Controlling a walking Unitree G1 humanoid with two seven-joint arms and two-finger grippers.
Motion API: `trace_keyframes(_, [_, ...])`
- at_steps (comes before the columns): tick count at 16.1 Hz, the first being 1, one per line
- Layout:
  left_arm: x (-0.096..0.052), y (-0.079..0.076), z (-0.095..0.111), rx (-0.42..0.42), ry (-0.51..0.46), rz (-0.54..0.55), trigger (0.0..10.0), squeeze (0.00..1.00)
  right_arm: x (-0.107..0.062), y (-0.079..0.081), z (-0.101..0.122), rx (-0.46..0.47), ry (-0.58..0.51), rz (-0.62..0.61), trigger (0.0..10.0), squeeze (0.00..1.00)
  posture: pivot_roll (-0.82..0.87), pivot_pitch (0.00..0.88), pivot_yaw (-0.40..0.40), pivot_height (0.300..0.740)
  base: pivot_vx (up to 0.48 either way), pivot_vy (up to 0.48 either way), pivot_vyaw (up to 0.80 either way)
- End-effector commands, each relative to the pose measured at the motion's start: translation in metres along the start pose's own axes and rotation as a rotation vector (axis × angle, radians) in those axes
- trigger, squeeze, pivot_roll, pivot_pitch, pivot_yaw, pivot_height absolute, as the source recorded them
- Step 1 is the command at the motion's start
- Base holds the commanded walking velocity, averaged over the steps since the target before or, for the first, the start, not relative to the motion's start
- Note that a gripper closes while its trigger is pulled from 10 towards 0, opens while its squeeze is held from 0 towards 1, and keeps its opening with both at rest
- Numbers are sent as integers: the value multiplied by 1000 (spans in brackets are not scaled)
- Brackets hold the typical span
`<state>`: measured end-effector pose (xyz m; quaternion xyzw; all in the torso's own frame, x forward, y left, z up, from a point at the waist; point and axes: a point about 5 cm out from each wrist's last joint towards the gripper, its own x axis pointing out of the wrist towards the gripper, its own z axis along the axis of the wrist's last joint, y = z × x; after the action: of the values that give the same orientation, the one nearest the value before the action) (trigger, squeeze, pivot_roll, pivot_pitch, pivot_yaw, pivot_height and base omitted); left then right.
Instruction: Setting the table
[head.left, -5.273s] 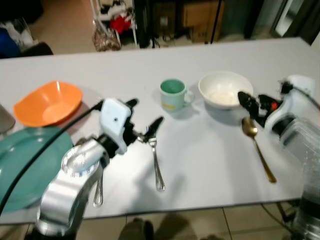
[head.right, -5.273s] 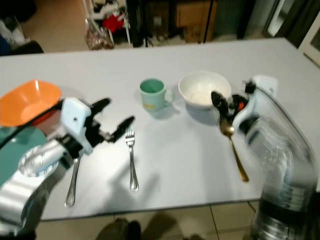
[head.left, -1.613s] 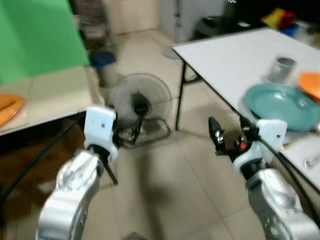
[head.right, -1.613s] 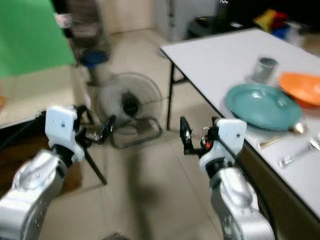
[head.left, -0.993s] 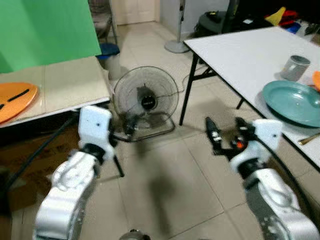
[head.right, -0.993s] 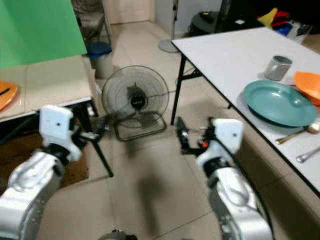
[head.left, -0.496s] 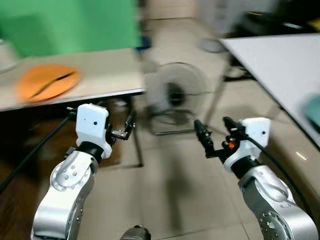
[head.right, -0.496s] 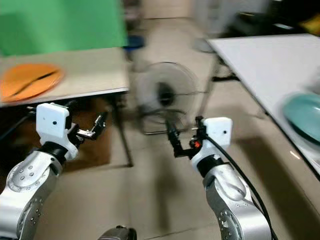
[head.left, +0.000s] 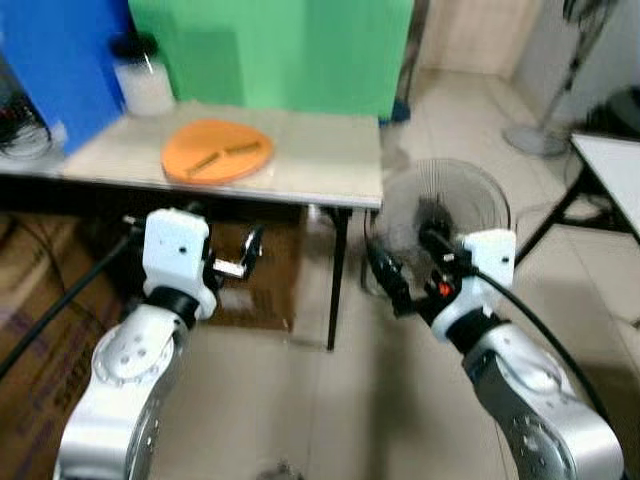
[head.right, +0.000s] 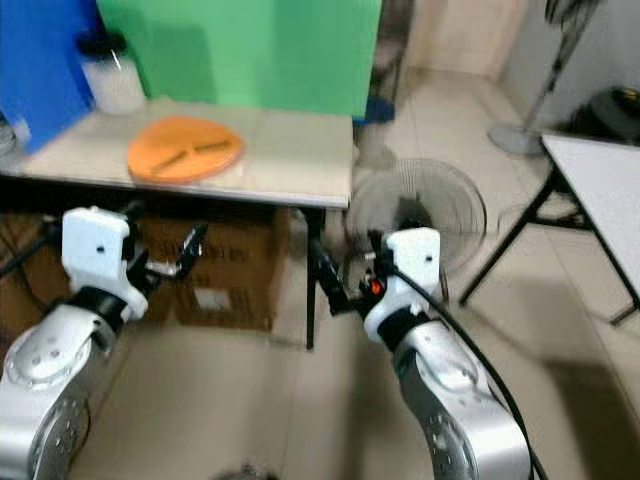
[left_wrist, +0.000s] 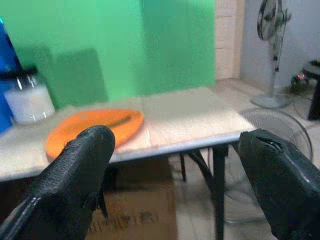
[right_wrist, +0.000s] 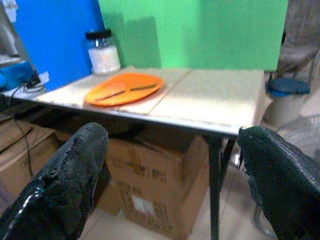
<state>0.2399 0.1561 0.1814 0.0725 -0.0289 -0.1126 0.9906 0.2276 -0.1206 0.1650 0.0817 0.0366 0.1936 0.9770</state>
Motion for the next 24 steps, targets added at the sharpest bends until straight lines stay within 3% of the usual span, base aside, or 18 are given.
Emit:
trace_keyframes(1, [0, -3, 2, -2, -12, -12, 10000, 0, -1, -4, -2, 1, 12, -18, 10000, 1000, 76, 5, 6, 740, 289, 0, 800])
trace_keyframes(9, [-3, -1, 2, 6, -10, -11, 10000, 0, -1, -3, -3, -5, 13, -24, 10000, 1000, 86, 5, -2, 740, 289, 0, 753])
trace_keyframes(24, [-4, 1, 1, 8, -2, -25, 10000, 0, 3, -5, -3, 23, 6, -33, 10000, 1000, 95, 3, -10, 740, 296, 0, -119])
